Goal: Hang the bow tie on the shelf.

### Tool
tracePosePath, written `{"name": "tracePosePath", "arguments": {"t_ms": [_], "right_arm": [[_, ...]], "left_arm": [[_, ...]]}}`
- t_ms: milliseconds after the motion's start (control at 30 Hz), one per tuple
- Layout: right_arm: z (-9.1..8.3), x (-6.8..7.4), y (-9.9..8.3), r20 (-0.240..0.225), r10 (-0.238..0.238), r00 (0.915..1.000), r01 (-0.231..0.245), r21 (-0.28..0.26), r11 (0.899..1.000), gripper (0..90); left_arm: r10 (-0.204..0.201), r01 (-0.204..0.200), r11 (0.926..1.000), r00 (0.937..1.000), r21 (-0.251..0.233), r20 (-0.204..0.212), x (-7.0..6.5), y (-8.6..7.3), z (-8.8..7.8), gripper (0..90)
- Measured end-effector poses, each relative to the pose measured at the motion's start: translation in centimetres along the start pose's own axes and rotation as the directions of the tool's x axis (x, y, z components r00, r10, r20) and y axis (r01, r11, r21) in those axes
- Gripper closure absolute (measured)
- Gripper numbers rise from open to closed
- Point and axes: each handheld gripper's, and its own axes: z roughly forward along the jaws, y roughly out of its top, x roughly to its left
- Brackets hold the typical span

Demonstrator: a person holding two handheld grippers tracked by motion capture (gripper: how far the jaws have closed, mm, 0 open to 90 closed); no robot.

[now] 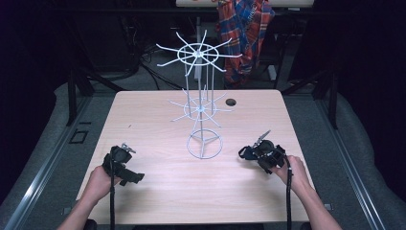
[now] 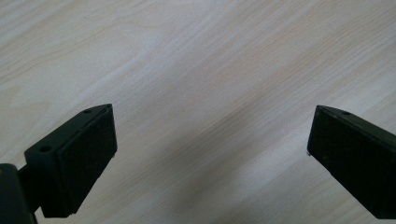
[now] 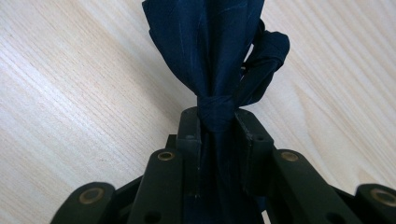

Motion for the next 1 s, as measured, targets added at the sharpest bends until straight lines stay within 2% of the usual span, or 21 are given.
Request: {"name": "tracePosePath", "arguments": {"t_ms": [33,67,100,167,200,233,267,400,667,767,867,1000], "right_arm": [[-0.1,-0.1,0.0,0.005,-0.002,1.0,0.002,0.0,1.0,73.6],[0.1,-0.1,-0.2,-0.028,0.032,0.9991,-0.033,-0.043,0.999,73.6],[-0.2,-0.2,-0.1,-0.011,0.016,0.9998,-0.016,-0.019,1.0,73.7],[-0.2,-0.3,-0.2,-0.02,0.028,0.9994,-0.029,-0.042,0.999,73.7],[-0.5,-0.4,-0.1,-0.002,0.011,0.9999,-0.011,-0.023,1.0,73.8],[-0.4,-0.3,-0.2,-0.018,0.027,0.9995,-0.028,-0.054,0.998,73.8],[-0.6,-0.4,-0.1,-0.017,0.023,0.9996,-0.024,-0.048,0.999,73.8],[-1.0,-0.6,-0.2,-0.026,0.04,0.9989,-0.042,-0.08,0.996,73.8],[-1.7,-0.4,-0.1,-0.005,0.025,0.9997,-0.025,-0.1,0.995,73.7],[-2.2,-0.1,0.0,0.003,0.029,0.9996,-0.028,-0.133,0.991,73.7],[-2.7,0.1,0.1,-0.009,0.036,0.9993,-0.037,-0.168,0.985,73.7],[-3.2,0.4,0.3,-0.015,0.029,0.9995,-0.031,-0.181,0.983,73.7]], "left_arm": [[0.0,0.0,1.0,1.0,-0.001,0.002,0.0,0.0,0.0,1.5],[0.0,0.0,1.0,1.0,0.001,0.001,0.0,0.0,0.0,1.5],[0.001,-0.001,1.0,1.0,0.002,0.002,0.0,0.0,0.1,1.5],[0.002,-0.002,1.0,1.0,-0.002,0.004,0.0,0.0,0.1,1.5],[0.003,-0.003,1.0,1.0,-0.001,0.005,0.0,0.1,0.1,1.5],[0.004,-0.004,1.0,1.0,-0.001,0.005,-0.1,0.1,0.1,1.5],[0.004,-0.004,1.0,1.0,-0.001,0.005,-0.1,0.1,0.1,1.5],[0.004,-0.004,1.0,1.0,0.0,0.005,0.0,0.1,0.1,1.5],[0.003,-0.003,1.0,1.0,-0.002,0.001,0.0,0.1,0.0,1.5],[0.002,-0.002,1.0,1.0,-0.003,0.001,0.0,0.1,0.0,1.6],[0.002,-0.002,1.0,1.0,-0.003,0.0,0.0,0.1,0.0,1.6],[0.004,-0.004,1.0,1.0,-0.003,0.001,-0.1,0.1,0.0,1.6]]}}
